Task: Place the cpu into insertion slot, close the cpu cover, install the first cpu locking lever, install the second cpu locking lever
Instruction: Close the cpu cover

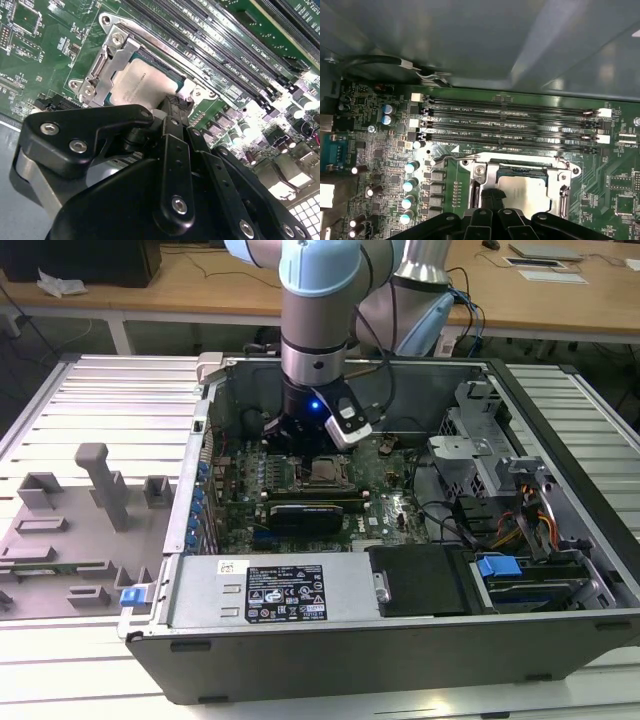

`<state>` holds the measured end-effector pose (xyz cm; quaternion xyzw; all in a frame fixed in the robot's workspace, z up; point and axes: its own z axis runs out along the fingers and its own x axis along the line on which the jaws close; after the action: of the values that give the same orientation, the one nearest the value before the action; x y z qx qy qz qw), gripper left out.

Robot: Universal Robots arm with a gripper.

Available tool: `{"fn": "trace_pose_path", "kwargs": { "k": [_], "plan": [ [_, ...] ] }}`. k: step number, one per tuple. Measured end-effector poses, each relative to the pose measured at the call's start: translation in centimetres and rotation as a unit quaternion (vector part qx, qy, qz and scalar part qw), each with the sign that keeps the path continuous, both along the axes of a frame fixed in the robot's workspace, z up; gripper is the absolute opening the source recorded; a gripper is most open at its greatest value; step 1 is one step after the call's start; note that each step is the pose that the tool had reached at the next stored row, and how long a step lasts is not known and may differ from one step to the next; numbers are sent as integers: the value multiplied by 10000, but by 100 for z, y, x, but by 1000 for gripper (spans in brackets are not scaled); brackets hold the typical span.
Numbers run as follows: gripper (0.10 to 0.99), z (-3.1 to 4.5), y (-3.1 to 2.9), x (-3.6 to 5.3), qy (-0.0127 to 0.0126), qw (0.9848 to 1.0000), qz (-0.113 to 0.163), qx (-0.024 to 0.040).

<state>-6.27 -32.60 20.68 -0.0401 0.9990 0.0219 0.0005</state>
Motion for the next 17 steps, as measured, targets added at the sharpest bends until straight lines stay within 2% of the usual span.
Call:
{"fn": "trace_pose_path", "kwargs": {
  "k": [5,9,11,14,17],
  "plan": [
    [106,101,0,0,1,10000,0,-1],
    [106,107,0,31,2,10000,0,-4],
    [106,106,0,88,13,10000,1,-3],
    [106,106,-1,199,50,10000,1,-3],
    [106,110,-1,230,64,10000,0,-5]
  ]
}}
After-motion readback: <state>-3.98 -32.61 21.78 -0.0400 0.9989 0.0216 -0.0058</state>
